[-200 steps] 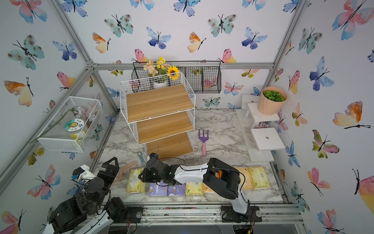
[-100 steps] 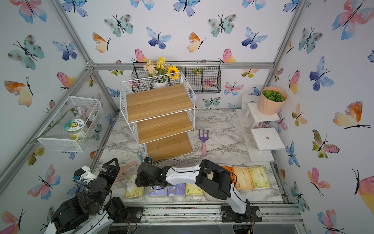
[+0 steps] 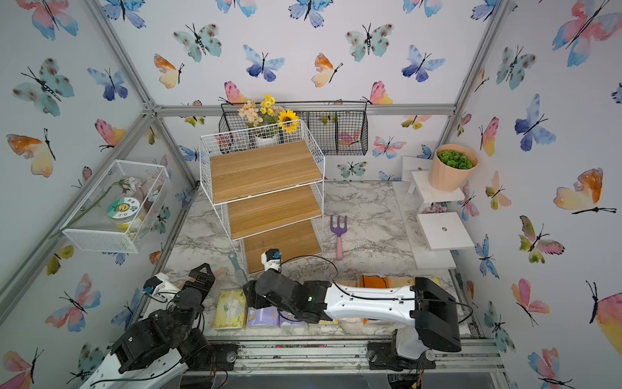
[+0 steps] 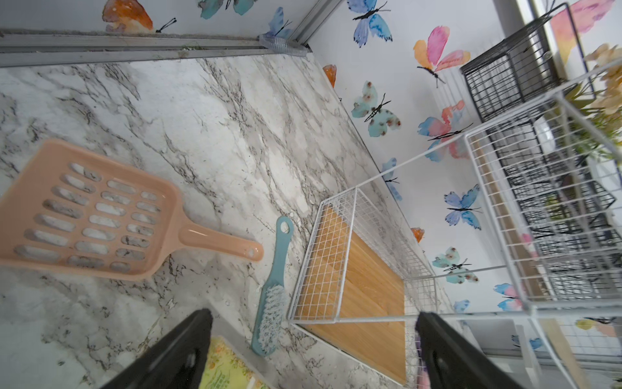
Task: Remove the tissue boxes from the shelf
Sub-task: Reset both arms
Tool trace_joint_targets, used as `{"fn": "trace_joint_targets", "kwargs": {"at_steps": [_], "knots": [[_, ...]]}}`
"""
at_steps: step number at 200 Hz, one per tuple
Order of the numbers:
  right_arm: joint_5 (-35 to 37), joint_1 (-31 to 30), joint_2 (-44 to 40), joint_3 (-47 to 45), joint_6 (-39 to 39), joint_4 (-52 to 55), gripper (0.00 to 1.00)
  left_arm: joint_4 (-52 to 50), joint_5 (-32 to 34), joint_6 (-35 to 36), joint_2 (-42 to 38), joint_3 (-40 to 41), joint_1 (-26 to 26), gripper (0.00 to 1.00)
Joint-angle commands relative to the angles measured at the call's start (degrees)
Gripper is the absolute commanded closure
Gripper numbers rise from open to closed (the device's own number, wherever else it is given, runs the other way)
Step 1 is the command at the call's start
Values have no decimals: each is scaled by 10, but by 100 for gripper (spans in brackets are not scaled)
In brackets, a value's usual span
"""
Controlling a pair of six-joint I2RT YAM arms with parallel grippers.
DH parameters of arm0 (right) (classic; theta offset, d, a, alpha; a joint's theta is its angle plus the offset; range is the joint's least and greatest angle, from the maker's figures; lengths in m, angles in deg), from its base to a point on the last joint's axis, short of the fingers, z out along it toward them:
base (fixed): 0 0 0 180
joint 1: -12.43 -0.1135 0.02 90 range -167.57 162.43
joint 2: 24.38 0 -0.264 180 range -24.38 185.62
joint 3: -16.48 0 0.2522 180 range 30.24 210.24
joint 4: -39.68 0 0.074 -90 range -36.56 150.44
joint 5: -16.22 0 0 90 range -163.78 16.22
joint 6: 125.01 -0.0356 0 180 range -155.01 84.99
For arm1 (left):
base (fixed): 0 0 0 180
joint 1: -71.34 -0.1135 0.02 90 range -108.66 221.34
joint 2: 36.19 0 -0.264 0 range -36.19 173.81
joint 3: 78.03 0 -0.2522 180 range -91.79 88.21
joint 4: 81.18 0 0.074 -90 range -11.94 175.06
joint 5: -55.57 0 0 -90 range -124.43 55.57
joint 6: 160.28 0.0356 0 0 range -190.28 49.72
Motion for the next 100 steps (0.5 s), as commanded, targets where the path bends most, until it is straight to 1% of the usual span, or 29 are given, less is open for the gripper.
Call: {"fn": "trace_joint_targets", "kwargs": {"at_steps": [1,9,19,26,35,38,42,49,69,75,87,100], "knots": [[168,4,-67,-55,32,66,30,71,-1,21,47,24,-3,1],[213,10,-99,-76,35,86,29,88,4,27,59,27,-4,1],[241,33,-138,-109,47,99,28,104,11,38,74,26,-11,1],[232,70,-166,-134,53,105,27,125,8,61,83,25,-22,0],[192,139,-206,-167,72,98,27,163,-11,102,90,25,-52,0],[187,161,-220,-178,81,93,27,175,-23,115,93,25,-66,0],[165,188,-239,-191,92,85,27,193,-43,133,97,25,-88,0],[159,227,-271,-213,126,68,27,224,-87,165,104,24,-134,0],[180,315,-321,-242,221,39,23,283,-217,223,133,20,-280,1],[207,338,-326,-250,255,27,22,299,-250,238,145,21,-319,1],[231,386,-325,-271,316,-13,18,329,-297,267,169,20,-383,1],[237,445,-316,-299,377,-74,16,356,-323,297,198,17,-427,1]]}}
